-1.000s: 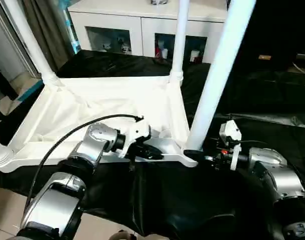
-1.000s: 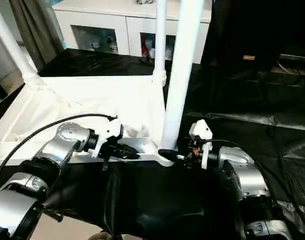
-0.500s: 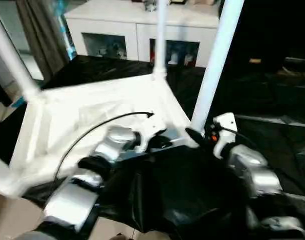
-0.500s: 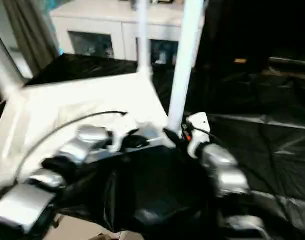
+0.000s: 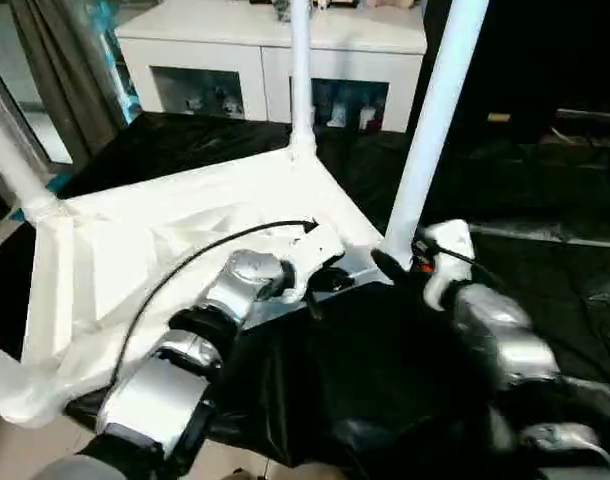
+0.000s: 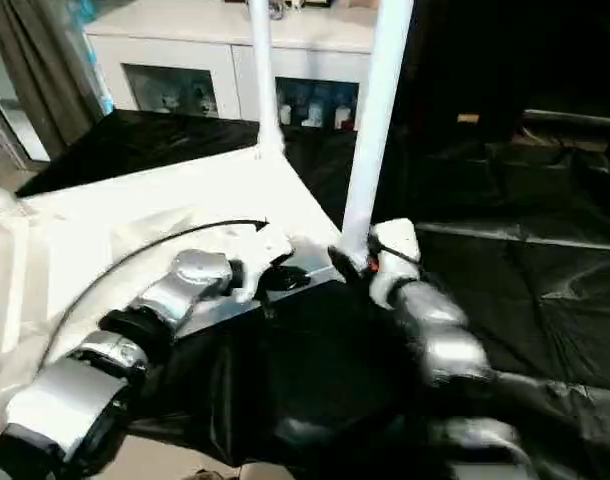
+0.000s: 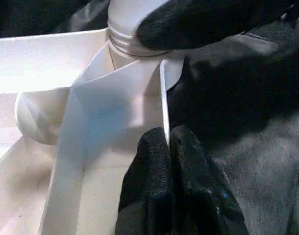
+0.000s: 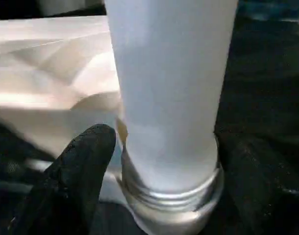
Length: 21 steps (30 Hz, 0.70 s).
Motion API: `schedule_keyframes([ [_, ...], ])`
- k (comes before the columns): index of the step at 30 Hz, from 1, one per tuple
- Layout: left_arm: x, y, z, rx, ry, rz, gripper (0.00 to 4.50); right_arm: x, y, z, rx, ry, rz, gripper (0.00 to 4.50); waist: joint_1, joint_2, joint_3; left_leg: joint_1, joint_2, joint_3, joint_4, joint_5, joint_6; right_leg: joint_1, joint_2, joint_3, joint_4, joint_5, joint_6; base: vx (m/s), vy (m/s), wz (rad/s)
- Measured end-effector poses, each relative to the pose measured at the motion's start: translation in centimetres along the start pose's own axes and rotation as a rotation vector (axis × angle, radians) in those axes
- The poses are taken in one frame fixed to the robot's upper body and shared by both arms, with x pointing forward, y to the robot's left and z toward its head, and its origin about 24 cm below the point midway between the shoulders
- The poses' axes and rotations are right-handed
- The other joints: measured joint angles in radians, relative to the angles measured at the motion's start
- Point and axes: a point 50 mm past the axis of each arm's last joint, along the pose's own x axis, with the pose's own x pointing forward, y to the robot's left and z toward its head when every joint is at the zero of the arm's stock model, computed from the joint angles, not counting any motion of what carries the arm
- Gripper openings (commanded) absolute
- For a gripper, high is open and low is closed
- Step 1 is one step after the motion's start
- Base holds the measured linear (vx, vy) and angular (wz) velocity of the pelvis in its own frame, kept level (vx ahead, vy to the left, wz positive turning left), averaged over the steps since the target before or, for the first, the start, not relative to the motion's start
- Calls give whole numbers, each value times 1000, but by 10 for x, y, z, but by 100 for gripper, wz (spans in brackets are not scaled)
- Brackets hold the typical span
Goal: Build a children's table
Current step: Rotate leg to tighten
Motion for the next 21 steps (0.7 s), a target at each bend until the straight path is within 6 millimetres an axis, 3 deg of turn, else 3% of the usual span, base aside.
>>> schedule_keyframes([
  [4,-15,2,-5,34,-5,-83,0,-13,-1,1,-31,18,149,354,19,0,0,-1,3,1,-2,0,0,-8,1,0,13,2,-2,13,-11,0],
  [10,-34,2,-7,66,-11,-221,0,-30,1,6,-50,84,365,354,51,0,-2,-18,7,0,-3,3,4,-29,4,-2,27,-6,1,18,-15,0],
  [12,-43,2,-10,69,-3,-268,0,-35,3,7,-52,103,444,354,52,0,-2,-21,8,0,-1,3,4,-35,4,-2,30,-7,0,0,0,0],
  [19,-51,-1,-16,47,13,-339,0,-35,11,5,-26,124,545,354,54,-1,-1,-22,8,1,9,0,-1,-33,3,1,37,-7,0,0,0,0],
  [21,-50,-2,-15,47,16,-351,0,-35,13,5,-25,125,557,329,54,-1,-1,-22,8,1,11,0,-2,-32,2,2,38,-6,0,0,0,0],
])
